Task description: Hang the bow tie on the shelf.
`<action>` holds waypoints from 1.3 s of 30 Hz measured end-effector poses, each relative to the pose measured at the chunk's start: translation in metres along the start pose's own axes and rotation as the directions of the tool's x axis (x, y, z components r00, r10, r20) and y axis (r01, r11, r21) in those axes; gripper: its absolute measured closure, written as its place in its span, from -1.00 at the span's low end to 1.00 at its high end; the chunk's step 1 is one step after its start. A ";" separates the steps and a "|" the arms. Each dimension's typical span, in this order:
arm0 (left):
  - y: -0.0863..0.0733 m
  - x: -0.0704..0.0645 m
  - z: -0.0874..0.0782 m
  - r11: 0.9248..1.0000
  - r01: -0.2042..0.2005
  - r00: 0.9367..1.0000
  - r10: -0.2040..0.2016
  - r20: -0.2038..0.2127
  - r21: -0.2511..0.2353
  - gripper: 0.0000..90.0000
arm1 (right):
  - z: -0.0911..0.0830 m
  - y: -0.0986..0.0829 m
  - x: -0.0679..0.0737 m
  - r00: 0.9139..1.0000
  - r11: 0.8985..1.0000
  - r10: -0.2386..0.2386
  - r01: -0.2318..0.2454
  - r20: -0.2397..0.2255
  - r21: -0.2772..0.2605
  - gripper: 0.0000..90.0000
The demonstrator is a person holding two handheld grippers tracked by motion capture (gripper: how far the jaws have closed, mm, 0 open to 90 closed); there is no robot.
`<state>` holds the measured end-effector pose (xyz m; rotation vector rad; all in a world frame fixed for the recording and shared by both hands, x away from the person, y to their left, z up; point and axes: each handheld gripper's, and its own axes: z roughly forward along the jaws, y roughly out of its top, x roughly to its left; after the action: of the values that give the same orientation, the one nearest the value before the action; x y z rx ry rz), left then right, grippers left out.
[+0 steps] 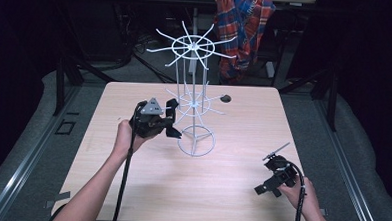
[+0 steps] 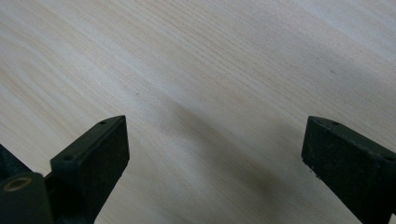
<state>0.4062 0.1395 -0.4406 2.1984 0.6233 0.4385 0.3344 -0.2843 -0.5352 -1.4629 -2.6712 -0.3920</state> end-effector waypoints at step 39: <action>-0.016 0.025 -0.027 0.983 0.183 0.983 -0.183 -0.003 -0.018 0.05 | -0.001 -0.002 0.000 1.000 1.000 0.023 -0.023 -0.009 -0.019 -0.84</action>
<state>0.4085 0.1787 -0.4341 2.1006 0.8129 0.3512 0.3329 -0.2859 -0.5344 -1.4917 -2.6489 -0.4222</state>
